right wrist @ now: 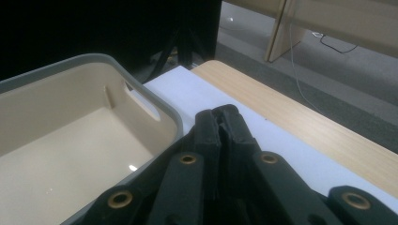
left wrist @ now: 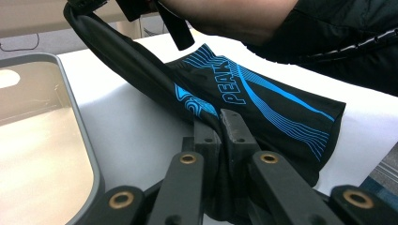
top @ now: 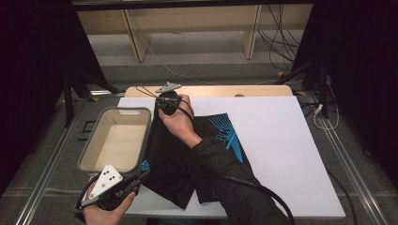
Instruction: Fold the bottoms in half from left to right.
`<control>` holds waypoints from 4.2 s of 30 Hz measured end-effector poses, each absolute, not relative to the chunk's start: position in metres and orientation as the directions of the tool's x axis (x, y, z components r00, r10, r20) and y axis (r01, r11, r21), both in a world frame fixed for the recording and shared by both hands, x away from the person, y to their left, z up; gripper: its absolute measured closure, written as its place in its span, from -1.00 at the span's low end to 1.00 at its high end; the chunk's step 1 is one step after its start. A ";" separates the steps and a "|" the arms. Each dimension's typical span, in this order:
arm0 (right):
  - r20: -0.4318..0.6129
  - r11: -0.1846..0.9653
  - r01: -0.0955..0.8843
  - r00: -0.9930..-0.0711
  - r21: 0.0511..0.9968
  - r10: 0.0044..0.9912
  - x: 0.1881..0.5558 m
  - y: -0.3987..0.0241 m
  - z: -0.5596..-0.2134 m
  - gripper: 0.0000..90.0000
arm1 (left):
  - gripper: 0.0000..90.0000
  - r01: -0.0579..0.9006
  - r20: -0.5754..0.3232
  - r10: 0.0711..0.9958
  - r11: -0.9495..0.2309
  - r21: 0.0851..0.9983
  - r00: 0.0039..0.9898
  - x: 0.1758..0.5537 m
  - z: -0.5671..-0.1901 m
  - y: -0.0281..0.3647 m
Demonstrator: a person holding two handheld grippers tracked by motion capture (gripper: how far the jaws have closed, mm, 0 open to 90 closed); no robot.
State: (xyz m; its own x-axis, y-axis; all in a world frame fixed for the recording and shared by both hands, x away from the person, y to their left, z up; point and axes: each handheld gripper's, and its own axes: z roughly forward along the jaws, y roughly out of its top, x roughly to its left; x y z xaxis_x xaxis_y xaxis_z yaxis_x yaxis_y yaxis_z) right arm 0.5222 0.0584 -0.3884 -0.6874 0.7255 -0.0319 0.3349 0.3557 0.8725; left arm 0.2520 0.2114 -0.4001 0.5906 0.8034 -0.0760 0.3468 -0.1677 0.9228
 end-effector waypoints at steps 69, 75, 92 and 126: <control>-0.002 0.318 0.332 -0.690 0.888 0.724 0.520 0.043 -0.382 0.93 | 0.90 0.250 -0.011 0.734 -0.217 0.944 0.679 0.261 -0.395 0.178; 0.001 0.315 0.338 -0.684 0.887 0.729 0.521 0.036 -0.380 0.93 | 0.90 0.241 -0.001 0.718 -0.232 0.942 0.696 0.267 -0.393 0.169; 0.013 0.305 0.354 -0.672 0.884 0.741 0.522 0.023 -0.378 0.93 | 0.90 0.230 0.018 0.695 -0.262 0.937 0.719 0.273 -0.391 0.154; 0.019 0.309 0.367 -0.671 0.877 0.741 0.523 0.013 -0.379 0.93 | 0.90 0.218 0.034 0.667 -0.291 0.932 0.744 0.280 -0.394 0.141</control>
